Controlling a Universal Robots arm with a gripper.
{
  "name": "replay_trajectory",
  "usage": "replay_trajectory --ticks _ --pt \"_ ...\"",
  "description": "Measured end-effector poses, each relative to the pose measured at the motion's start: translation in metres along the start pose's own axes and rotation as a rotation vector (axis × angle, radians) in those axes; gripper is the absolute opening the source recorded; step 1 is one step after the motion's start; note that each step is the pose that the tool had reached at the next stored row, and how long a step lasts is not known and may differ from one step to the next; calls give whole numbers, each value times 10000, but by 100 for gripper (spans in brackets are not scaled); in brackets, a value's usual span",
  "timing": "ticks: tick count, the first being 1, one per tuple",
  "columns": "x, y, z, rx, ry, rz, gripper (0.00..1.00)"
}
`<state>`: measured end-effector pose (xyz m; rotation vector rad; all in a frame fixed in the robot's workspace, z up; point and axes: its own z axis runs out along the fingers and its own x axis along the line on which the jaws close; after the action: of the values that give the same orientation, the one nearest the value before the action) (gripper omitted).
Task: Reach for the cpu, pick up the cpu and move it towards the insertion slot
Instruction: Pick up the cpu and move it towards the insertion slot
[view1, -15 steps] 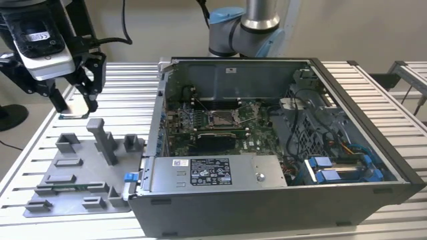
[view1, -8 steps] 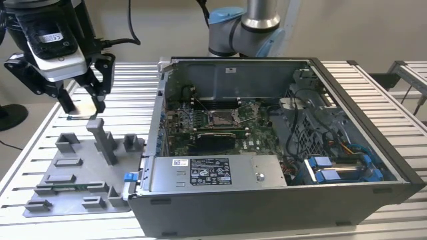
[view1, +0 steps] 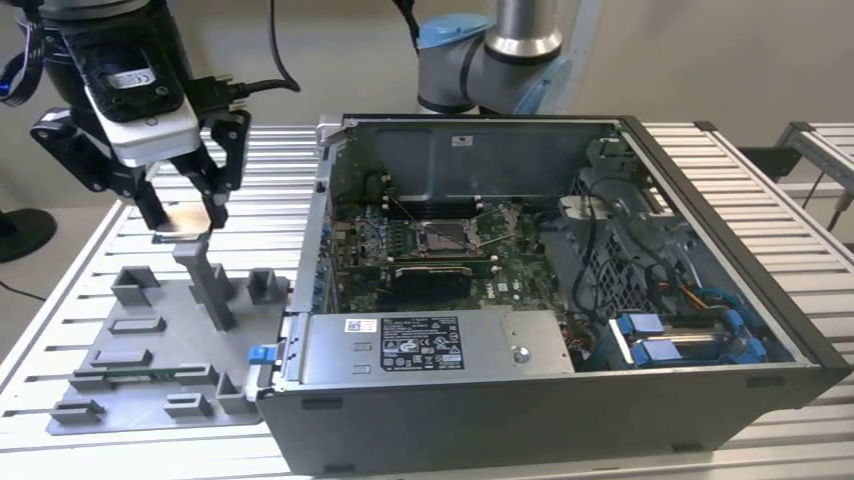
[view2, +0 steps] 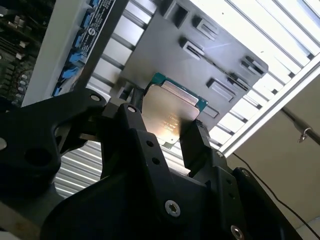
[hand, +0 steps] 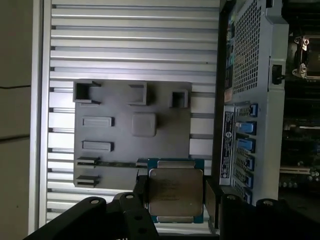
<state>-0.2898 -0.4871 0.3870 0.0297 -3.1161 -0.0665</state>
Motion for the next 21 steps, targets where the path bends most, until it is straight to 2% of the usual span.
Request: replay_trajectory --ticks 21 --pt "-359 -92 -13 0 27 -1 0"
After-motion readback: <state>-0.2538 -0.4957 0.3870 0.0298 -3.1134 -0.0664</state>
